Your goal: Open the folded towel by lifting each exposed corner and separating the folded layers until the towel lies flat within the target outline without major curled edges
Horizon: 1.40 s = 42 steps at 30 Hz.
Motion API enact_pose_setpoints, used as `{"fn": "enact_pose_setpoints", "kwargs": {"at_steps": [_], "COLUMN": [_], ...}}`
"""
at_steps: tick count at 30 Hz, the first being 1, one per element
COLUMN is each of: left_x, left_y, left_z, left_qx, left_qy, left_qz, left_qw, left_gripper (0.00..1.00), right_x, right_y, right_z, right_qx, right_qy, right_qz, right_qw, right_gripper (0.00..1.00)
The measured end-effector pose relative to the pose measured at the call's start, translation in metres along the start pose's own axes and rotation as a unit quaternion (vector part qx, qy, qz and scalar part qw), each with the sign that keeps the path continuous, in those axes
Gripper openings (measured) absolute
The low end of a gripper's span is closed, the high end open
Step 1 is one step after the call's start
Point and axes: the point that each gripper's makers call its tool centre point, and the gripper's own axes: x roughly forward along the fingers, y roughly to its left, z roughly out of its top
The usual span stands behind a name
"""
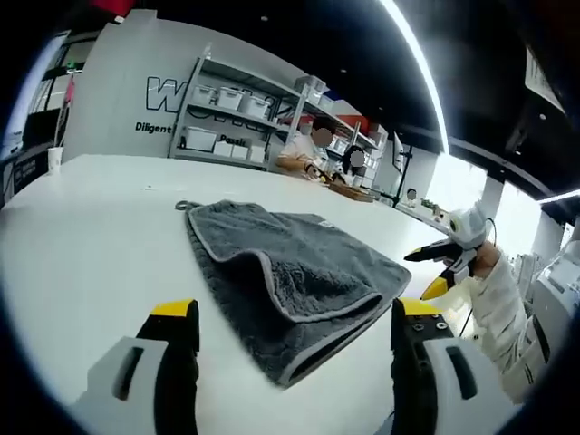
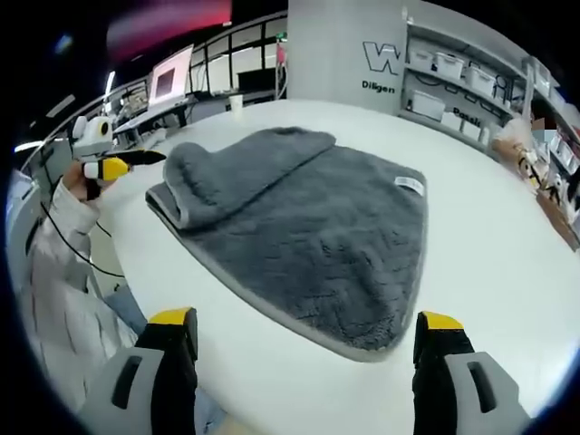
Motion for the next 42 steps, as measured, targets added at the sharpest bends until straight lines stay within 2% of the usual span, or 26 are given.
{"fn": "enact_pose_setpoints", "kwargs": {"at_steps": [5, 9, 14, 16, 21, 23, 26, 29, 34, 37, 42], "left_x": [0.011, 0.017, 0.023, 0.024, 0.026, 0.026, 0.026, 0.026, 0.025, 0.025, 0.024], "left_y": [0.002, 0.007, 0.013, 0.018, 0.024, 0.024, 0.023, 0.022, 0.021, 0.020, 0.020], "left_z": [0.003, 0.001, -0.001, -0.002, -0.007, -0.008, -0.007, -0.006, -0.005, -0.004, -0.003], "left_qx": [-0.007, 0.001, -0.010, -0.012, -0.023, -0.027, -0.027, -0.026, -0.024, -0.025, -0.026], "left_qy": [-0.011, -0.007, -0.011, -0.013, -0.012, -0.011, -0.011, -0.010, -0.009, -0.010, -0.010], "left_qz": [0.003, 0.010, 0.017, 0.026, 0.029, 0.028, 0.027, 0.024, 0.022, 0.022, 0.021], "left_qw": [0.9999, 0.9999, 0.9997, 0.9995, 0.9992, 0.9992, 0.9992, 0.9993, 0.9994, 0.9994, 0.9994], "left_gripper": [0.62, 0.35, 0.17, 0.03, 0.02, 0.02, 0.02, 0.02, 0.02, 0.02, 0.02], "right_x": [0.004, 0.004, 0.006, 0.007, 0.009, 0.011, 0.014, 0.017, 0.021, 0.028, 0.038], "right_y": [0.006, 0.006, 0.006, 0.006, 0.005, 0.004, -0.009, -0.014, -0.020, -0.019, -0.016], "right_z": [0.008, 0.008, 0.009, 0.009, 0.016, 0.020, 0.022, 0.024, 0.039, 0.036, 0.027], "right_qx": [0.025, 0.025, 0.024, 0.025, 0.030, 0.045, 0.054, 0.060, 0.109, 0.087, 0.082], "right_qy": [-0.026, -0.027, -0.026, -0.028, -0.046, -0.058, -0.064, -0.071, -0.123, -0.112, -0.093], "right_qz": [0.014, 0.014, 0.015, 0.014, 0.013, 0.016, -0.015, -0.029, -0.033, -0.034, -0.031], "right_qw": [0.9993, 0.9992, 0.9993, 0.9992, 0.9984, 0.9972, 0.9964, 0.9953, 0.9860, 0.9893, 0.9918], "right_gripper": [0.99, 0.97, 0.98, 0.98, 0.94, 0.93, 0.91, 0.90, 0.87, 0.86, 0.86]}}
